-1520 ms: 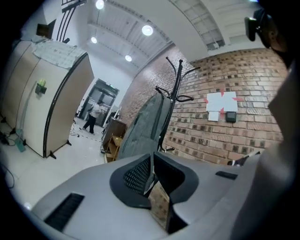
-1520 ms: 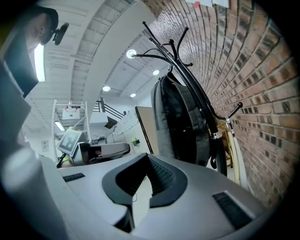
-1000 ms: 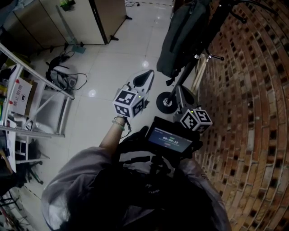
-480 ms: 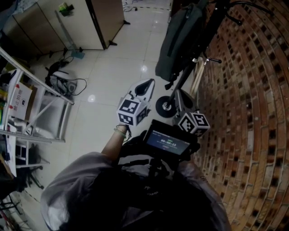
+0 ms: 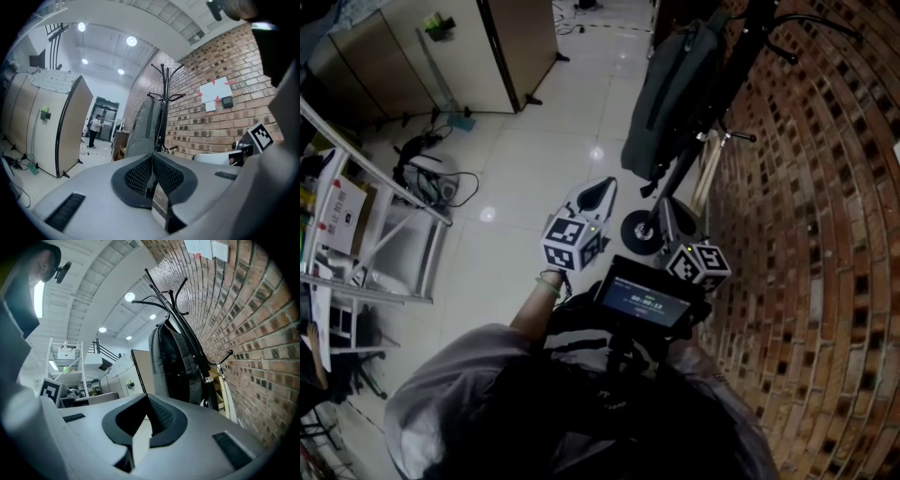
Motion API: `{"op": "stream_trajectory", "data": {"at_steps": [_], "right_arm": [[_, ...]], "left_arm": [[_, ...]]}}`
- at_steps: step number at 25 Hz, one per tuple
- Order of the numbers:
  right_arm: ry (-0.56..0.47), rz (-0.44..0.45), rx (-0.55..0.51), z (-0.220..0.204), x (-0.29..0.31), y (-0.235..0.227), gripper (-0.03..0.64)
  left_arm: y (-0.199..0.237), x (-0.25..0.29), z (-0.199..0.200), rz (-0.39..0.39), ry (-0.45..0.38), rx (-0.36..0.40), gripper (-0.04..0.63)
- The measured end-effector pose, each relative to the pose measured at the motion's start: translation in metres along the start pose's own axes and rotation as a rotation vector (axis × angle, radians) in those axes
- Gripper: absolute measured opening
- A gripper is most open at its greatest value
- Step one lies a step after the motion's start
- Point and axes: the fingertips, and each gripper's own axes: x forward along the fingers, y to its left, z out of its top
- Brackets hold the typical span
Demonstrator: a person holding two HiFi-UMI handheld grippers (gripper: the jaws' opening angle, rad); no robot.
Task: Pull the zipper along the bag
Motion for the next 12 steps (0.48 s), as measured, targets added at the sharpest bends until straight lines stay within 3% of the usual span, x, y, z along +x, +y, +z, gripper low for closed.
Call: {"op": "stream_trajectory", "data": {"at_steps": [6,12], "right_arm": [[-0.008,-0.002,-0.005,0.0013,0.0019,-0.0012,0.003],[-0.006,0.001,0.001,-0.0027,0.0015,-0.0035,0.003]], "left_arm": [[0.0011,-0.0015,-0.0007,0.003,0.002,0.022,0.014],[0.0024,0.0009,-0.0031,0.0,-0.004,-0.023,0.014]]}}
